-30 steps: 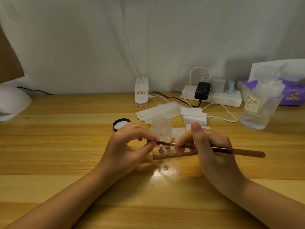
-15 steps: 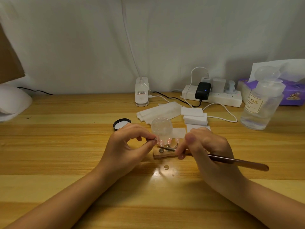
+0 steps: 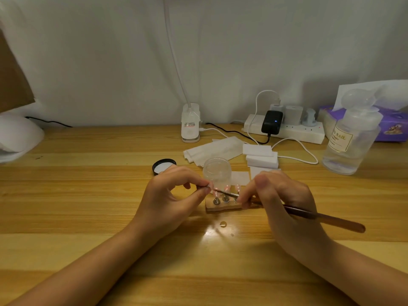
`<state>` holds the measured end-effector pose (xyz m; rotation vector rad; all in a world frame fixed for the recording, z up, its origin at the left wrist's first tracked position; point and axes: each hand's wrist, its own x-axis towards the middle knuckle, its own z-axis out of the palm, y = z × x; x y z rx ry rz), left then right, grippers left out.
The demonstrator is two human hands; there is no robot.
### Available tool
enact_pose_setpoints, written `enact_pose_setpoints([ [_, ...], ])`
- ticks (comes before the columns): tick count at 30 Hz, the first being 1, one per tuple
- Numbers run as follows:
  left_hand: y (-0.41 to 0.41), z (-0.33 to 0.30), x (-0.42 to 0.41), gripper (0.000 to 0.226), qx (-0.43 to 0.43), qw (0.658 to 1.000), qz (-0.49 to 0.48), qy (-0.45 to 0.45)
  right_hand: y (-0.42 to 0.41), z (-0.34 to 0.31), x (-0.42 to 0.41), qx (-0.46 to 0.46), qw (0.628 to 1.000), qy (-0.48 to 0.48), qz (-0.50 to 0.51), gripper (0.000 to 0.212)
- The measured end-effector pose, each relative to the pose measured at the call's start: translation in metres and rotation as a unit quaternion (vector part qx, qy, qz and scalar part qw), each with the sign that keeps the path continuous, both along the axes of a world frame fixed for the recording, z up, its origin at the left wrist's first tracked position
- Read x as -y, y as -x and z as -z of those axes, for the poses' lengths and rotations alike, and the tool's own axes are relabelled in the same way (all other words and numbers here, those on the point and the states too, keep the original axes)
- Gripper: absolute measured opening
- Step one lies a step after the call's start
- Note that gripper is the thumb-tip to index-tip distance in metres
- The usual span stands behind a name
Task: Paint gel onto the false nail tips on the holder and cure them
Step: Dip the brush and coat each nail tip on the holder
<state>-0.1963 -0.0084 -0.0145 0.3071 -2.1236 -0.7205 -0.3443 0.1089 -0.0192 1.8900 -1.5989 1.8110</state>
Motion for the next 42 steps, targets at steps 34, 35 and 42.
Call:
enact_pose_setpoints([
  [34,0.0005,0.0009,0.0008,0.013,-0.003,1.000,-0.008,-0.002,-0.0029,0.0019,0.0005,-0.037,0.999,0.015,-0.017,0.047],
  [35,0.0006,0.0009,0.0006,0.014,-0.005,1.000,-0.007,-0.004,-0.0026,0.0012,0.0008,-0.021,1.000,0.016,-0.008,0.044],
  [42,0.0004,0.0009,0.0008,0.014,-0.006,1.000,-0.010,-0.010,-0.0057,0.0001,0.0012,-0.025,1.000,-0.015,-0.010,0.039],
])
